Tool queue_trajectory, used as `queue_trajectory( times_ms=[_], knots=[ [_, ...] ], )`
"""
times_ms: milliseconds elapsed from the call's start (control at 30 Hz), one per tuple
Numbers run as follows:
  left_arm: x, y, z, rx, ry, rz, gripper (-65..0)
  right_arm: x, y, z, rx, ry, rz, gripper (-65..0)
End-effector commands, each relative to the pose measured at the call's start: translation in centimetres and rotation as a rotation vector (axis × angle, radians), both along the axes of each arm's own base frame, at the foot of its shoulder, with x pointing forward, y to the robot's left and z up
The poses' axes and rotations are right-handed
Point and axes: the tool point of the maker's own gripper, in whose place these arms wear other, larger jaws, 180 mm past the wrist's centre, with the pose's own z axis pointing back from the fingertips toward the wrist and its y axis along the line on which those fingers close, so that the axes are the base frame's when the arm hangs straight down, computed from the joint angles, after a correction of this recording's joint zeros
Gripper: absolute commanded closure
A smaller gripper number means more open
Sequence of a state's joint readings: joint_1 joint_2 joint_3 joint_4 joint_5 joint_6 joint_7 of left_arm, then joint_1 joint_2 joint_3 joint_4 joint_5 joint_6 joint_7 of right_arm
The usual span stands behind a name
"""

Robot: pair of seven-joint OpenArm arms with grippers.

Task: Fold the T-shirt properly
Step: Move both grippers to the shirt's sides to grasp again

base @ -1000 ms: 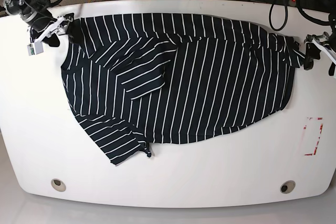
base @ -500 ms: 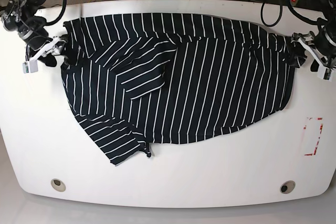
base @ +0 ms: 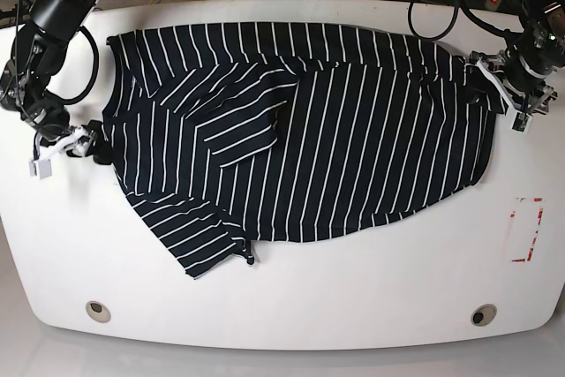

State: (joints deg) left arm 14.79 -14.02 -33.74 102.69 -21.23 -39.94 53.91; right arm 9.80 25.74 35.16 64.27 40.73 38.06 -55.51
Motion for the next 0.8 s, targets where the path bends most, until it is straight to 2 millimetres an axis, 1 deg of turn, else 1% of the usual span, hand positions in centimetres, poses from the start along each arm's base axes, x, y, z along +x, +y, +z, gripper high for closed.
queue_trajectory(
  times_ms=[0, 67, 133, 200, 300, 367, 433, 600, 667, 700, 767],
  knots=[
    [0.2, 0.9, 0.1, 0.016, -0.005, 0.006, -49.3, 2.3, -1.5, 1.5, -0.075, -0.041, -0.005, -52.3],
    [-0.5, 1.5, -1.3, 0.018, 0.041, 0.026, -49.3, 3.3, -2.0, 1.2, -0.128, -0.019, -0.001, -52.3],
    [-1.0, 2.0, -2.1, 0.024, 0.072, 0.038, -49.3, 3.8, -2.5, 0.8, -0.163, 0.002, -0.001, -52.3],
    [-1.3, 2.3, -2.6, 0.035, 0.093, 0.044, -49.3, 4.3, -2.9, -0.1, -0.181, 0.034, -0.010, -52.3],
    [-1.7, 2.6, -2.9, 0.050, 0.110, 0.048, -49.3, 4.3, -2.8, -1.7, -0.171, 0.072, -0.017, -52.3],
    [-2.4, 2.5, -3.5, 0.063, 0.137, 0.042, -49.3, 4.4, -1.6, -3.2, -0.145, 0.092, -0.013, -52.3],
    [-2.9, 2.2, -3.9, 0.064, 0.155, 0.029, -49.3, 4.4, -0.9, -3.7, -0.136, 0.098, -0.006, -52.3],
    [-4.4, 2.0, -4.3, 0.071, 0.186, 0.019, -49.3, 4.6, 2.9, -5.3, -0.086, 0.111, 0.039, -52.3],
    [-4.4, 2.3, -3.8, 0.082, 0.171, 0.025, -49.3, 4.8, 4.5, -5.7, -0.077, 0.117, 0.071, -52.3],
    [-4.3, 2.9, -3.0, 0.096, 0.151, 0.042, -49.2, 4.9, 5.6, -6.0, -0.065, 0.117, 0.086, -52.3],
    [-4.2, 4.0, -1.9, 0.115, 0.120, 0.076, -49.2, 5.0, 6.6, -6.3, -0.050, 0.117, 0.097, -50.7]
  ],
)
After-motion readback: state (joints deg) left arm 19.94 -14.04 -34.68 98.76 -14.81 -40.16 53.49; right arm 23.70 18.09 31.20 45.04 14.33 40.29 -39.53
